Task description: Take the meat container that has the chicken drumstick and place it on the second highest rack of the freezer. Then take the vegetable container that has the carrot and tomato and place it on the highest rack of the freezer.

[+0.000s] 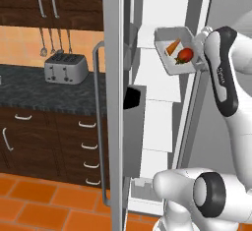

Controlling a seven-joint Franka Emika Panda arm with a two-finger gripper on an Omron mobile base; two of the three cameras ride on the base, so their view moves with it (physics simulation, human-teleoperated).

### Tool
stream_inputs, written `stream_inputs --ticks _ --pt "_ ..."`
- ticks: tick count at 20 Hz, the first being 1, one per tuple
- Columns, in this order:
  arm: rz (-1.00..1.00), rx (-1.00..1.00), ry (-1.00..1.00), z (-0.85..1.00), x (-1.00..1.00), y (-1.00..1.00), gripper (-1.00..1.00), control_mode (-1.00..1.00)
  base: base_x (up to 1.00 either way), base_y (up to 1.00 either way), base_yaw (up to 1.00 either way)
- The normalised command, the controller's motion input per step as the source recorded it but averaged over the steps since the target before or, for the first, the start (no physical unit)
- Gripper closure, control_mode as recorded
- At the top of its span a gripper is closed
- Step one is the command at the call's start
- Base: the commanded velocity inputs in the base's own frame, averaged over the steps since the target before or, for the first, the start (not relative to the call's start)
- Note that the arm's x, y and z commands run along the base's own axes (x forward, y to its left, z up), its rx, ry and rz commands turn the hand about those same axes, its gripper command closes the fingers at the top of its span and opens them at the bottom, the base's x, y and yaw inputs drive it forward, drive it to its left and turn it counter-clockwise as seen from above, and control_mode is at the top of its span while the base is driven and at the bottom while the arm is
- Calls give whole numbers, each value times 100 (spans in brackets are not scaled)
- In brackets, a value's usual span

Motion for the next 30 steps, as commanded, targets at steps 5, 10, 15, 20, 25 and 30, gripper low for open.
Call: stream_inputs --ticks 5,10,15,20,25,30 --pt "-41 11 13 0 43 42 100 -100 0 0 0" --pt "-9 -4 0 0 52 13 100 -100 0 0 0" --pt "0 -1 0 0 70 0 100 -100 0 0 0" --pt "0 3 0 18 46 -3 100 -100 0 0 0" --pt "-1 12 5 22 36 -26 100 -100 0 0 0" --pt "-10 6 7 0 69 -30 100 -100 0 0 0"
